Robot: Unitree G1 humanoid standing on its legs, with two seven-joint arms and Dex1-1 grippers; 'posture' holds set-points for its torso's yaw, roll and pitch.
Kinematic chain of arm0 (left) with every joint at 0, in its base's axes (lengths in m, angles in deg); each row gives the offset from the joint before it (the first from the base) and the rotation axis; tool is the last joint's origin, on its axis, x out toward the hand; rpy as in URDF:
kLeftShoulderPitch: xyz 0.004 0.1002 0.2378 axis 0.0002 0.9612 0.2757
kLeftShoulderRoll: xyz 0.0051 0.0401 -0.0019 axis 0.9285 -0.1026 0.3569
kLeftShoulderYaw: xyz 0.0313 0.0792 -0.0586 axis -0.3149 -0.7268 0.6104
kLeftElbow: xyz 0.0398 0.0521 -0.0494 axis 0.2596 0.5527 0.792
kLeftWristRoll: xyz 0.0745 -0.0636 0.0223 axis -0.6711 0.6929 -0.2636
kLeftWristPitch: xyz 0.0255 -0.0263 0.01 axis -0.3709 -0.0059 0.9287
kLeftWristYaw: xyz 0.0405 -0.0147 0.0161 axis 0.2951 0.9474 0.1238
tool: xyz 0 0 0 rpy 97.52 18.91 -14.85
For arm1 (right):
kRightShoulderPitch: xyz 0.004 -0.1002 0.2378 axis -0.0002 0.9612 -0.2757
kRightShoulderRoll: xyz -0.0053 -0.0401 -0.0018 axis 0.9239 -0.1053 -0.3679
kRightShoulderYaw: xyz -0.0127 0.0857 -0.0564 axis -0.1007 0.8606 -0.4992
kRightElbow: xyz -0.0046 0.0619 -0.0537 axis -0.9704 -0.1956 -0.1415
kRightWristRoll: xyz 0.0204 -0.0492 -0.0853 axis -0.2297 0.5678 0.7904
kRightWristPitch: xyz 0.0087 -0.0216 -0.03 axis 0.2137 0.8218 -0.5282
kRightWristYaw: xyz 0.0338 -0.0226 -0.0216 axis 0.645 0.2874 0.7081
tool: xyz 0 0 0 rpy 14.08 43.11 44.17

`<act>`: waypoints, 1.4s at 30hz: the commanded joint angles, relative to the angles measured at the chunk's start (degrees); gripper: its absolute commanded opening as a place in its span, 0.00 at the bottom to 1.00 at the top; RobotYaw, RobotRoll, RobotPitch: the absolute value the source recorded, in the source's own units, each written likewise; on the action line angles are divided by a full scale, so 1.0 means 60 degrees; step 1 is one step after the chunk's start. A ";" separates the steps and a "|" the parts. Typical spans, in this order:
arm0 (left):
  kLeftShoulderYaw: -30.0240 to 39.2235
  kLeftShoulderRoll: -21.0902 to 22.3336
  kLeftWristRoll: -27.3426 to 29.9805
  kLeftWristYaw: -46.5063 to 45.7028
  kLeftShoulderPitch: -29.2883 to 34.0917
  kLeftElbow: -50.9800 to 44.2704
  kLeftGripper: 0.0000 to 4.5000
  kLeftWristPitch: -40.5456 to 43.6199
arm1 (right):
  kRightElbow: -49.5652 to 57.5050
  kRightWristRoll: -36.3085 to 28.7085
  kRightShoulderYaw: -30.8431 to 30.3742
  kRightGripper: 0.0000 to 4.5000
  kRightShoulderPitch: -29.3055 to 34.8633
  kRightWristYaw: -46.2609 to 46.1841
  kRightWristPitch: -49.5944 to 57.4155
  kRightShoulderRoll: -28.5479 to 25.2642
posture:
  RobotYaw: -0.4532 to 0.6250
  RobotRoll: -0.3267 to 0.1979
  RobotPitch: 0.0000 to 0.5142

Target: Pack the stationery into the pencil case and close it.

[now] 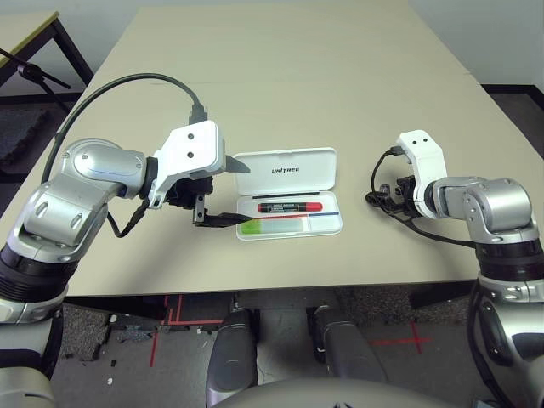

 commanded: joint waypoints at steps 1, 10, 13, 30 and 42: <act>-0.0131 0.0100 -0.0068 -0.0034 0.0109 -0.0121 1.00 0.0086 | -0.0201 -0.0159 -0.0308 0.45 0.0191 0.0103 0.0018 0.0018 | 0.39 0.62 0.28; -0.0235 0.0074 -0.0169 -0.0005 0.0012 -0.0018 1.00 0.0033 | -0.0211 0.0137 -0.1631 0.07 0.0238 0.1417 -0.1966 -0.1531 | 0.38 0.62 0.27; -0.0261 0.0068 -0.0219 0.0020 -0.0020 0.0030 1.00 0.0005 | -0.0530 0.0333 -0.2089 0.07 0.0070 0.2386 -0.3335 -0.2321 | 0.38 0.62 0.26; -0.0170 0.0284 -0.0284 -0.0050 0.0150 -0.0055 1.00 0.0043 | -0.1459 0.0511 -0.2704 0.07 -0.0873 0.8893 -1.0214 -0.3667 | 0.41 0.62 0.23; -0.0106 0.0373 -0.0240 -0.0234 0.0360 -0.0323 1.00 0.0283 | -0.2047 0.1380 -0.3321 0.07 -0.1428 0.9340 -1.1277 -0.2458 | 0.43 0.62 0.25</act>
